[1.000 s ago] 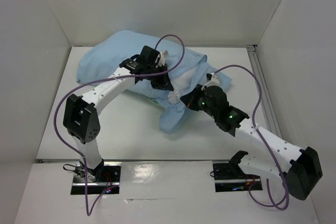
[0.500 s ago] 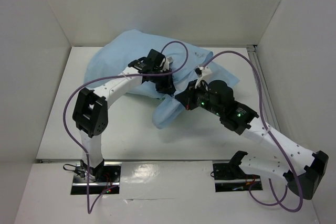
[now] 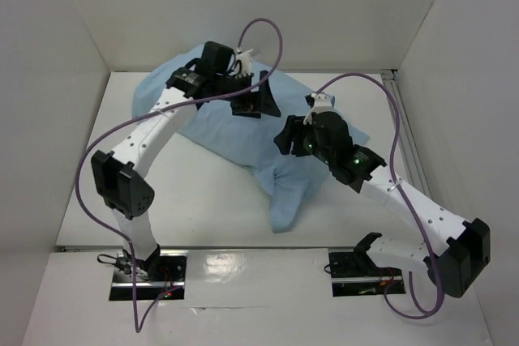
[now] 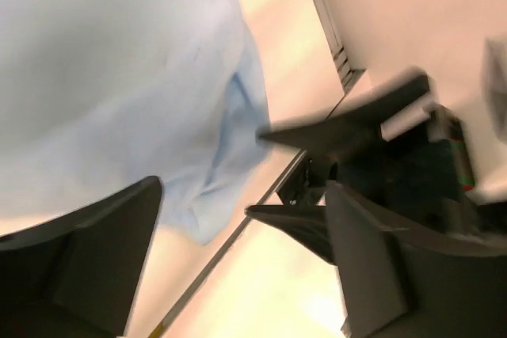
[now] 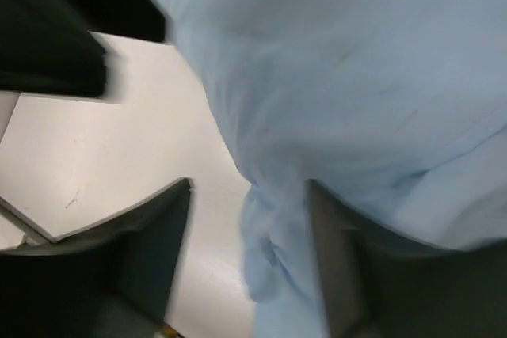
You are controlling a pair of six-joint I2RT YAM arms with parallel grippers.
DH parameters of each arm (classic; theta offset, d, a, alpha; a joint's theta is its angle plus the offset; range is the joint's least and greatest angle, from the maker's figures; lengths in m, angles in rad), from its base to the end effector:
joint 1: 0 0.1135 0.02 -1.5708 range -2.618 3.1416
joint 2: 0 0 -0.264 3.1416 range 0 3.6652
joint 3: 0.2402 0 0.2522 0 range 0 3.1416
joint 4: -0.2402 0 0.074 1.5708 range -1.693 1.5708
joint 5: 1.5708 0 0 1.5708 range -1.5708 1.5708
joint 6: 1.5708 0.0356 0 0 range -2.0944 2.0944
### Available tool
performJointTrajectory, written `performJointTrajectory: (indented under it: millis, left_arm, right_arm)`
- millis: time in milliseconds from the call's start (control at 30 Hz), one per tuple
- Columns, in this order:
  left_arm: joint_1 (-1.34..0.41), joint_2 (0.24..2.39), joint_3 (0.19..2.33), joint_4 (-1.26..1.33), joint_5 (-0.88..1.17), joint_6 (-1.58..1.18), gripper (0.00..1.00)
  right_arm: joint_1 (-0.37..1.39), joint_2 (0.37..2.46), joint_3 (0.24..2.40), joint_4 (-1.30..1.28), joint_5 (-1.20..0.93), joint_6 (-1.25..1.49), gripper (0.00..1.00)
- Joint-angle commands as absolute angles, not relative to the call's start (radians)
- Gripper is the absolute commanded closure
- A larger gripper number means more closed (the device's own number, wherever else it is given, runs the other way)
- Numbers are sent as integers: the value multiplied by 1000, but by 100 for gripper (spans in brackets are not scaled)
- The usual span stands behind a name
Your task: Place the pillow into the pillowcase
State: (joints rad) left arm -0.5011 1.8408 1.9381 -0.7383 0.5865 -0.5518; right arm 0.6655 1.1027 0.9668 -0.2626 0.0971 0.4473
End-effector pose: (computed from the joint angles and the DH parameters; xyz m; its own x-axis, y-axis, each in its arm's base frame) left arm 0.3514 -0.2149 0.3895 -0.8603 -0.0266 -0.5090 0.3971 0.5912 -0.7020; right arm 0.2008 0.1532 0.3329 -0.5106 0.1465 -0.8472 -0.3587 0.8593 0.3647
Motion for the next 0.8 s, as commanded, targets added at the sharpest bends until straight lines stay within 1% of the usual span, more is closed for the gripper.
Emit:
performJointTrajectory:
  millis: [0, 33, 100, 133, 167, 200, 233, 267, 300, 333, 367, 400, 433, 467, 500, 533, 567, 600, 633, 667, 700, 733, 767]
  left_arm:
    - [-419, 1697, 1892, -790, 624, -492, 8]
    - [-404, 1675, 1861, -790, 633, -492, 25]
    - [-355, 1634, 1835, -781, 623, -483, 60]
    - [-338, 1596, 1822, -781, 612, -474, 78]
    - [-316, 1577, 1787, -781, 576, -474, 100]
    - [-266, 1560, 1764, -781, 546, -474, 100]
    - [-235, 1543, 1737, -781, 522, -474, 100]
    - [-198, 1511, 1673, -769, 497, -504, 100]
    - [-113, 1497, 1636, -759, 485, -520, 96]
    - [-65, 1485, 1599, -740, 485, -537, 87]
    - [-16, 1471, 1559, -723, 485, -555, 76]
    - [83, 1444, 1464, -700, 473, -593, 49]
    - [131, 1431, 1418, -681, 472, -612, 33]
    - [174, 1419, 1372, -643, 472, -630, 22]
    - [246, 1410, 1291, -626, 439, -670, 6]
    - [277, 1396, 1254, -608, 430, -684, 1]
    - [308, 1396, 1194, -565, 430, -707, 0]
    - [337, 1396, 1171, -549, 420, -707, 0]
    - [391, 1396, 1151, -534, 420, -727, 0]
    - [417, 1410, 1132, -510, 443, -727, 0]
    - [439, 1410, 1106, -468, 457, -747, 0]
    - [471, 1428, 1095, -441, 457, -747, 0]
    - [483, 1463, 1095, -416, 469, -758, 0]
  right_arm:
    - [660, 1118, 1055, -205, 86, 459, 25]
    - [660, 1132, 1072, -230, 113, 478, 23]
    - [650, 1144, 1133, -354, 228, 505, 24]
    - [650, 1144, 1147, -389, 259, 514, 28]
    - [650, 1129, 1147, -418, 284, 523, 36]
    - [650, 1093, 1147, -455, 313, 535, 46]
    - [650, 1071, 1147, -468, 313, 535, 57]
    - [650, 1051, 1135, -478, 295, 535, 57]
    - [650, 1037, 1135, -520, 278, 535, 56]
    - [650, 1037, 1135, -549, 226, 535, 50]
    - [650, 1037, 1135, -580, 189, 535, 38]
    - [663, 1066, 1126, -628, 152, 535, 35]
    - [676, 1080, 1126, -646, 85, 535, 33]
    - [701, 1091, 1106, -646, 72, 544, 31]
    - [794, 1110, 1076, -646, 107, 587, 26]
    - [863, 1121, 1063, -637, 151, 616, 23]
    - [1003, 1141, 1063, -637, 205, 683, 18]
    - [1064, 1167, 1063, -652, 263, 722, 15]
    - [1112, 1242, 1084, -719, 376, 765, 11]
    - [1149, 1285, 1101, -768, 434, 814, 11]
    - [1193, 1330, 1118, -823, 483, 925, 10]
    - [1209, 1409, 1147, -892, 542, 966, 10]
    - [1219, 1446, 1160, -917, 566, 1001, 10]
